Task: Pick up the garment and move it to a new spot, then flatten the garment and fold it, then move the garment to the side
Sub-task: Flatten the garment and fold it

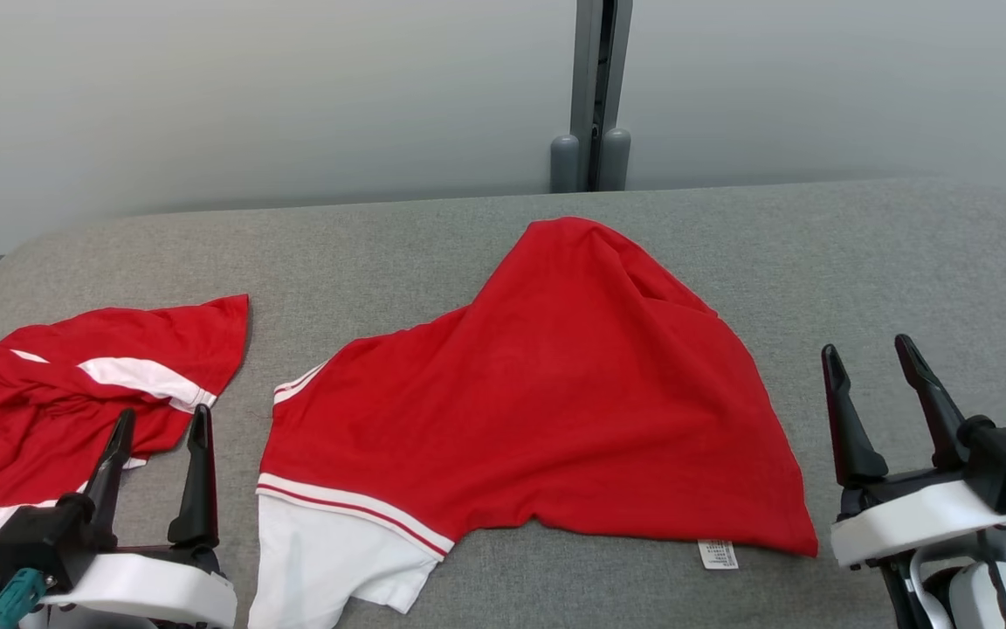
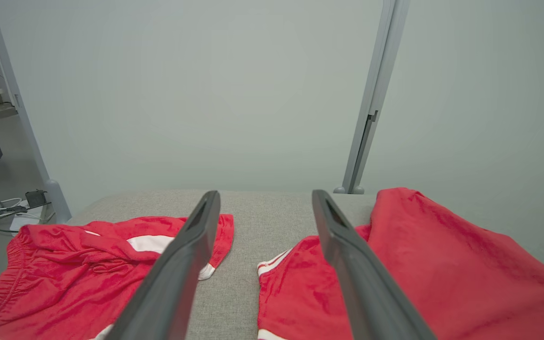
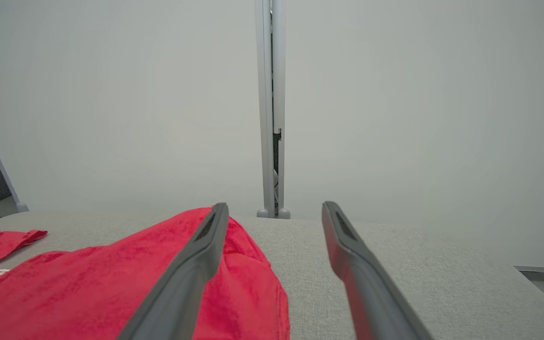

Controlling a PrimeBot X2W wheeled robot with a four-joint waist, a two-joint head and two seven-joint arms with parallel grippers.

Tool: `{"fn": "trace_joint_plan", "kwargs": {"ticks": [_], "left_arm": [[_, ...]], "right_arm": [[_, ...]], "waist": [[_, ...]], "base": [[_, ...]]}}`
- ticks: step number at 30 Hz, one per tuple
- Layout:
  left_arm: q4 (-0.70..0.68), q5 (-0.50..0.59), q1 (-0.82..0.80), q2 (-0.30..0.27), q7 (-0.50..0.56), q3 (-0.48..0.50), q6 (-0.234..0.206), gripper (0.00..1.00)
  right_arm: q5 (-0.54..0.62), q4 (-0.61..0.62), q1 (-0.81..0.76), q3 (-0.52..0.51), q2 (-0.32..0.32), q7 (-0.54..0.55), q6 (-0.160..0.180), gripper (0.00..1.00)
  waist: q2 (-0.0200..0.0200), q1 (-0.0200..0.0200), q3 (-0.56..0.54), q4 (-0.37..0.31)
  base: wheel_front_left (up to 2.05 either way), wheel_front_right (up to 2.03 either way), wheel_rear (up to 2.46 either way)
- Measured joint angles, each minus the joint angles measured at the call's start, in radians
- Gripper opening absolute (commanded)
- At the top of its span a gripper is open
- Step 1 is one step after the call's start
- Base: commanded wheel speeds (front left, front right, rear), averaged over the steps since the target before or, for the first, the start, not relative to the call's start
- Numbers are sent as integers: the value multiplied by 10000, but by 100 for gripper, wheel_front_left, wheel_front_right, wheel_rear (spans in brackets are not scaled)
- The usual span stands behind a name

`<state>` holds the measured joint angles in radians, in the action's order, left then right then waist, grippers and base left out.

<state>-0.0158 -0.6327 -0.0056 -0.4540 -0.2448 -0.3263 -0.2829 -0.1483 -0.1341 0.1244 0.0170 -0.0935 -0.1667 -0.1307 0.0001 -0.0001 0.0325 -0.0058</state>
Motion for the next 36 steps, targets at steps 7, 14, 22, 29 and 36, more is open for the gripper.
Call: {"fn": "trace_joint_plan", "kwargs": {"ticks": [7,14,22,29,36], "left_arm": [[750,918,-228,940,-171,755,320,100],[1012,2075,-38,2096,-188,1636,991,100],[1122,2836,237,2888,-188,2169,1578,100],[1198,3262,237,3168,-190,2531,1954,100],[1315,3519,238,3377,-192,2838,2278,100]], "right_arm": [[-69,-431,-23,330,169,-725,0,100],[-240,-897,-250,334,282,-907,-2,100],[-268,-694,-513,288,378,-936,0,100],[-142,-462,-415,251,395,-936,0,100],[-100,-439,-417,221,410,-936,0,100]], "waist": [[0,1,-66,91],[0,0,-100,144],[0,1,-150,81],[0,1,-154,64],[0,0,-160,93]], "base": [[0,0,0],[0,0,0],[0,0,0],[0,0,0],[0,0,0]]}}
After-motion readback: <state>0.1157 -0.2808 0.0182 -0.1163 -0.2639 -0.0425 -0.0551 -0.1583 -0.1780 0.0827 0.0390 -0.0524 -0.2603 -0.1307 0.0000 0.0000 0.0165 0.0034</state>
